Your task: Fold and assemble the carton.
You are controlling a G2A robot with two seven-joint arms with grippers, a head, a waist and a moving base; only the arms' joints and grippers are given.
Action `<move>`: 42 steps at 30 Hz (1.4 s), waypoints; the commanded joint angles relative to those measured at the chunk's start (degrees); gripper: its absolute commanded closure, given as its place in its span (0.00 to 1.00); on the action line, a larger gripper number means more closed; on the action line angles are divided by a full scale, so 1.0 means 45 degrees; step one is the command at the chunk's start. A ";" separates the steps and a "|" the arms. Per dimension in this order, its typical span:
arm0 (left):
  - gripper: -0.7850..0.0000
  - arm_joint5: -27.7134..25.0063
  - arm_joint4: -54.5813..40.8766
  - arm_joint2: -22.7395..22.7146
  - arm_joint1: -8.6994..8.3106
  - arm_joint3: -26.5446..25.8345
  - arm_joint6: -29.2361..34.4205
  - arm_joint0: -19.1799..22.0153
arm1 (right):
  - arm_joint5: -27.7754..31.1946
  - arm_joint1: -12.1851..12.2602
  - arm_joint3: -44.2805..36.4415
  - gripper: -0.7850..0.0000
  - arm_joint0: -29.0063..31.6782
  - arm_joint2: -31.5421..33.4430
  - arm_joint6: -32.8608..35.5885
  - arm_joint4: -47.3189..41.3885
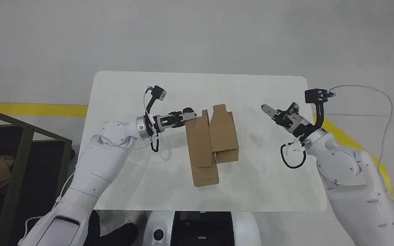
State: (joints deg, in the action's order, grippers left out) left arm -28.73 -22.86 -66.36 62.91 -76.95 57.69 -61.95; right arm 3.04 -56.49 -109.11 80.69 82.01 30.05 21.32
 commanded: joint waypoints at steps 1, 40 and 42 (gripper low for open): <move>1.00 -0.0082 -0.0237 0.0167 0.0042 0.0315 0.0338 0.0221 | 0.0215 -0.0055 0.0113 0.00 -0.0118 -0.0157 0.0177 -0.1088; 1.00 -0.0311 -0.0476 0.1410 0.0274 0.2917 0.3556 0.2891 | 0.2585 -0.0513 0.1988 0.64 -0.1559 -0.3588 0.5106 -0.7082; 1.00 -0.0301 -0.0479 0.1402 0.0270 0.2863 0.3532 0.2891 | 0.2603 -0.0514 0.1985 0.70 -0.1561 -0.3619 0.5193 -0.7127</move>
State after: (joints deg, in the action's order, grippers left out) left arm -30.11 -25.02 -60.05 64.13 -63.94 73.63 -48.93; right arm 14.68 -58.79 -100.17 73.69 65.79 53.23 -10.64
